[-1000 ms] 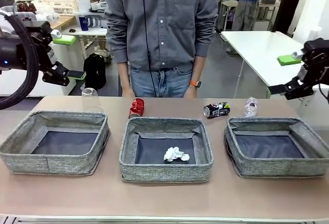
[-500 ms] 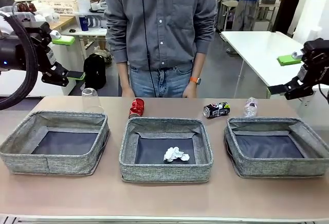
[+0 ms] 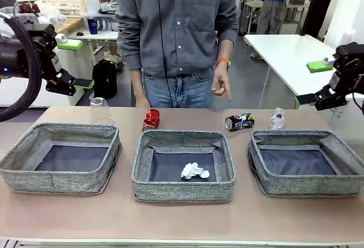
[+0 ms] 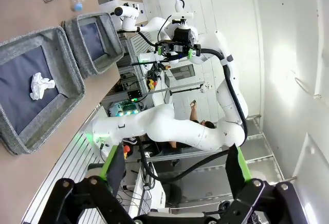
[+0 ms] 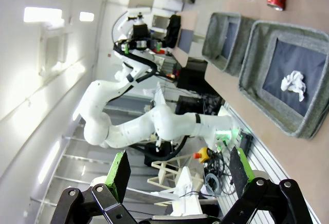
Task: Sort the waste into the appropriate baskets.
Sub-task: Pick up the waste item pointed out by the person.
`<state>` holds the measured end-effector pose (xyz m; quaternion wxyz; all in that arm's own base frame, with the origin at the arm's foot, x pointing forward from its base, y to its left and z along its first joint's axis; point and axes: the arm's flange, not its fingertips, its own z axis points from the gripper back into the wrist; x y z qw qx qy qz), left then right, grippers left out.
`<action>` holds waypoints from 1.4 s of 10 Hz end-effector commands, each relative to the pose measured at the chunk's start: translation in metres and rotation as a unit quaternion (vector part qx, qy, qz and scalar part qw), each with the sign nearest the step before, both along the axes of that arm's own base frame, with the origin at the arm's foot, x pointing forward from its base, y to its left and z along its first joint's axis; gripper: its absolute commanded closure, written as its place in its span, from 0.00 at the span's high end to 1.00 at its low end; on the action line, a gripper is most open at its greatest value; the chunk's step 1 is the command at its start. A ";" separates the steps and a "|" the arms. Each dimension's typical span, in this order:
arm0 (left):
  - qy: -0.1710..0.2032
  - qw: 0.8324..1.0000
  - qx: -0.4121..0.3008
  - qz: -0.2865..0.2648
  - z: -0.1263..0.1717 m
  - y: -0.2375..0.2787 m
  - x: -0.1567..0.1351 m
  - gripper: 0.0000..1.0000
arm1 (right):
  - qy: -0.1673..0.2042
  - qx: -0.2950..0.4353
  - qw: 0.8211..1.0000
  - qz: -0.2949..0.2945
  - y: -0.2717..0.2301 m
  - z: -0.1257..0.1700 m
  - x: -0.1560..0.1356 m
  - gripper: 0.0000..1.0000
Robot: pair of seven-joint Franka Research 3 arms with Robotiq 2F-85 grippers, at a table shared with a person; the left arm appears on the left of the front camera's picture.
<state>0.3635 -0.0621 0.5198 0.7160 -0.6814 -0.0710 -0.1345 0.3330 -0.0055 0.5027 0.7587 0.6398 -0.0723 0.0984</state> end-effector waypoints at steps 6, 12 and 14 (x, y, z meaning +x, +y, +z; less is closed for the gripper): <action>0.007 1.000 -0.007 0.006 0.002 -0.002 -0.001 1.00 | 0.000 0.000 1.000 0.000 0.000 0.000 0.000 1.00; 0.007 1.000 -0.007 0.006 0.002 -0.002 -0.001 1.00 | -0.542 -0.314 0.755 0.196 0.058 0.001 0.076 1.00; 0.007 1.000 -0.007 0.006 0.002 -0.002 -0.001 1.00 | -0.648 -0.291 0.649 0.271 0.073 -0.006 0.071 1.00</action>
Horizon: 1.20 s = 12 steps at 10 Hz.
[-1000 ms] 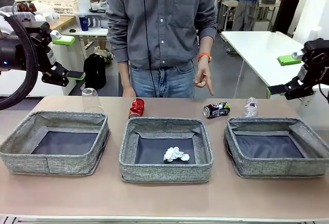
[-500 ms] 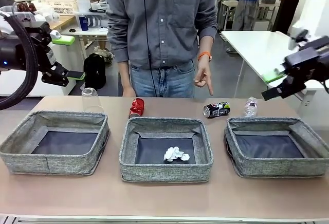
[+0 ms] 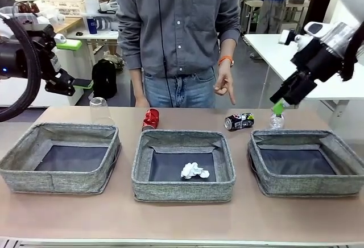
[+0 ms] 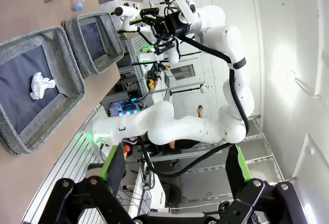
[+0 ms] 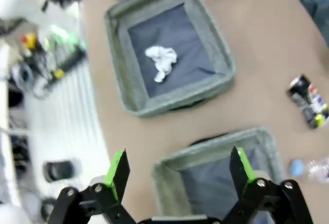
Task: Sort the waste into the appropriate baskets.
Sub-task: Pick up the waste item pointed out by the person.
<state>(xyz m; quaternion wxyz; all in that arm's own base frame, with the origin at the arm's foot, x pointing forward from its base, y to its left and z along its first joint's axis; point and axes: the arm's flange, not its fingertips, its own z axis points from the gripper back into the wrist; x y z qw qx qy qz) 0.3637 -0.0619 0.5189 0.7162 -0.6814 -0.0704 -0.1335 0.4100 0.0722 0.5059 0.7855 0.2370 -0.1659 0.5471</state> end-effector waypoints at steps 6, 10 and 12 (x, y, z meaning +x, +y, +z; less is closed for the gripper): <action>0.006 1.000 -0.007 0.006 0.003 -0.002 -0.002 1.00 | -0.130 -0.036 0.990 0.036 0.005 0.002 -0.013 1.00; 0.006 1.000 -0.007 0.006 0.003 -0.002 -0.002 1.00 | -0.160 -0.147 0.970 0.107 0.055 -0.025 0.105 1.00; 0.006 1.000 -0.007 0.006 0.003 -0.002 -0.002 1.00 | -0.151 -0.217 0.957 0.122 0.064 -0.064 0.144 1.00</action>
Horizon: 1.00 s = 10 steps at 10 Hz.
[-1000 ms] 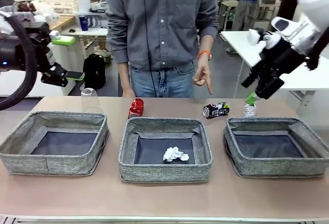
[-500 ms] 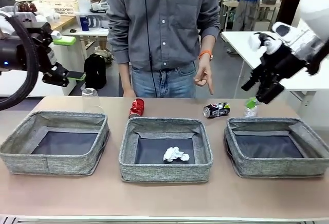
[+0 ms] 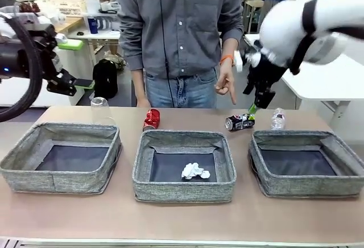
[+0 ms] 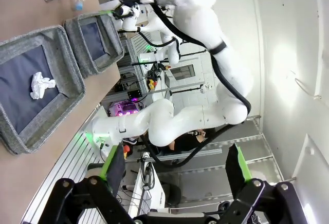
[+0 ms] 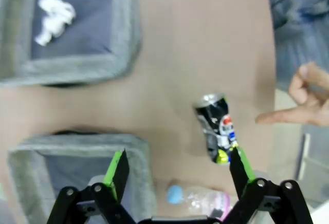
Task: Sort the waste into the appropriate baskets.
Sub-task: Pick up the waste item pointed out by the person.
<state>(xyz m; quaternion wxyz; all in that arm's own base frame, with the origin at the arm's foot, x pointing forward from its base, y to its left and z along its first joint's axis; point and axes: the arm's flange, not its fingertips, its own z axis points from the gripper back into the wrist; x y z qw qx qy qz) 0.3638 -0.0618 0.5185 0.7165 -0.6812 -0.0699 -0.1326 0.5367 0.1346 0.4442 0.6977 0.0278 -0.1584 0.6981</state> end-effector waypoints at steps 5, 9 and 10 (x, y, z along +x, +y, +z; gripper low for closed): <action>0.005 1.000 -0.007 0.005 0.004 -0.002 -0.002 1.00 | 0.015 -0.038 0.999 -0.007 -0.007 -0.051 0.035 1.00; 0.005 1.000 -0.007 0.005 0.004 -0.002 -0.002 1.00 | 0.026 -0.081 0.996 -0.033 -0.007 -0.088 0.073 1.00; 0.005 1.000 -0.007 0.005 0.004 -0.002 -0.002 1.00 | 0.020 -0.075 0.996 -0.033 -0.005 -0.095 0.082 1.00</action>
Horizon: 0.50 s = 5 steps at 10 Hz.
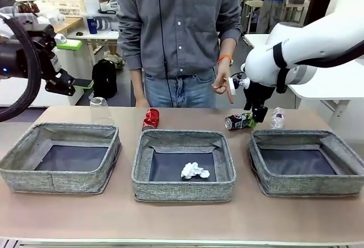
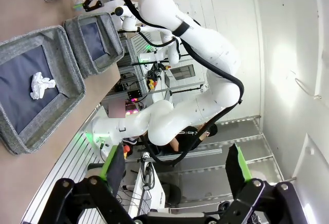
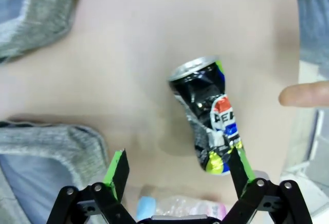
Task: Sort the waste into the appropriate baskets.
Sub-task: Pick up the waste item pointed out by the person.
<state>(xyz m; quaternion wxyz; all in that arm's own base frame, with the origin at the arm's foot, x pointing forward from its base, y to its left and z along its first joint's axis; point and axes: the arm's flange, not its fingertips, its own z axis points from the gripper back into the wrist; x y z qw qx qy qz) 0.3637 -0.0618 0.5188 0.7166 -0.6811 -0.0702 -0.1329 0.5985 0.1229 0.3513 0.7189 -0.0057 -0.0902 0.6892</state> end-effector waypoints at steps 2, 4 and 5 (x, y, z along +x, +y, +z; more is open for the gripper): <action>0.005 1.000 -0.007 0.005 0.003 -0.002 -0.002 1.00 | -0.035 0.010 0.999 -0.014 0.004 -0.008 0.024 1.00; 0.005 1.000 -0.007 0.005 0.003 -0.002 -0.002 1.00 | -0.052 0.014 0.998 -0.010 0.003 -0.012 0.024 1.00; 0.005 1.000 -0.007 0.005 0.003 -0.002 -0.002 1.00 | -0.029 0.014 0.999 0.009 0.007 -0.020 0.026 1.00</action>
